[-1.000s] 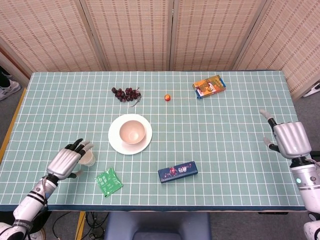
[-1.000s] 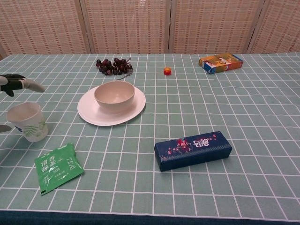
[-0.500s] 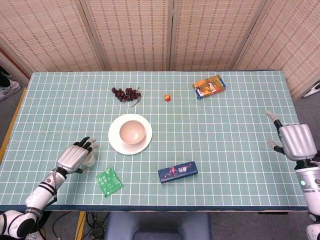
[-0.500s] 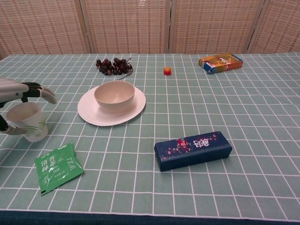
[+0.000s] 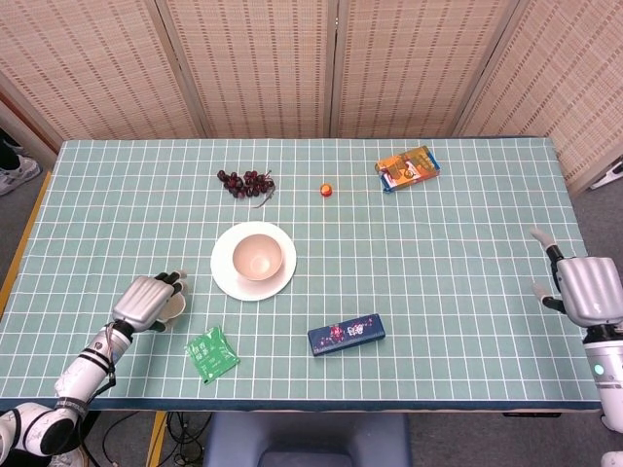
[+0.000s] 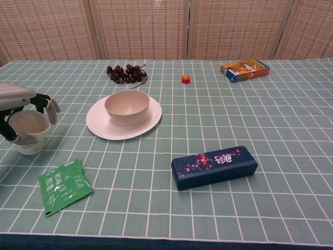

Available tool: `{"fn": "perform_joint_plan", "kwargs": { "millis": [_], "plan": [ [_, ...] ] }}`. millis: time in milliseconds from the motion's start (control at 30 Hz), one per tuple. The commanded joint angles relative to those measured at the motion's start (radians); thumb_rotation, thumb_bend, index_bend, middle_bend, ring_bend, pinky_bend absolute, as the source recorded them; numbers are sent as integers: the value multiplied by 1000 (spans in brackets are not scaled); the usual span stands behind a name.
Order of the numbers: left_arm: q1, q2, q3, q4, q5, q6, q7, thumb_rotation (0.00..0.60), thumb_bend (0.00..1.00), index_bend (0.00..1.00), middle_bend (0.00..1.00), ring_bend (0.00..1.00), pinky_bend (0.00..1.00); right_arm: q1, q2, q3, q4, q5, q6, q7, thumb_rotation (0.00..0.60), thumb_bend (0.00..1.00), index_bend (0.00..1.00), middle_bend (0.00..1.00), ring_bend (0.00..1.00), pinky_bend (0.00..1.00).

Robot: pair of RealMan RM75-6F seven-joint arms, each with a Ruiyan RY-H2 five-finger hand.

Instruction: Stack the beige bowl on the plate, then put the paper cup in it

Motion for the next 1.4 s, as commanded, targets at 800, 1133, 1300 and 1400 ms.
{"fn": "perform_joint_plan", "kwargs": {
  "millis": [800, 1133, 1300, 1400],
  "plan": [
    [-139, 102, -181, -139, -53, -61, -301, 600, 252, 346, 238, 312, 610, -52, 1, -12, -15, 5, -7, -6, 600, 211, 152, 509, 476, 660],
    [-251, -11, -230, -62, -148, -120, -311, 600, 251, 340, 237, 311, 614, -63, 14, -2, -28, 9, 4, -14, 600, 211, 152, 499, 466, 657],
    [-306, -79, -237, -14, -216, -139, -264, 600, 251, 338, 238, 311, 617, -68, 20, 1, -34, 11, 6, -17, 600, 212, 152, 498, 466, 657],
    [-335, -124, -239, 20, -261, -141, -236, 600, 251, 337, 238, 311, 618, -69, 21, 3, -35, 13, 4, -16, 600, 211, 152, 498, 466, 657]
  ]
}}
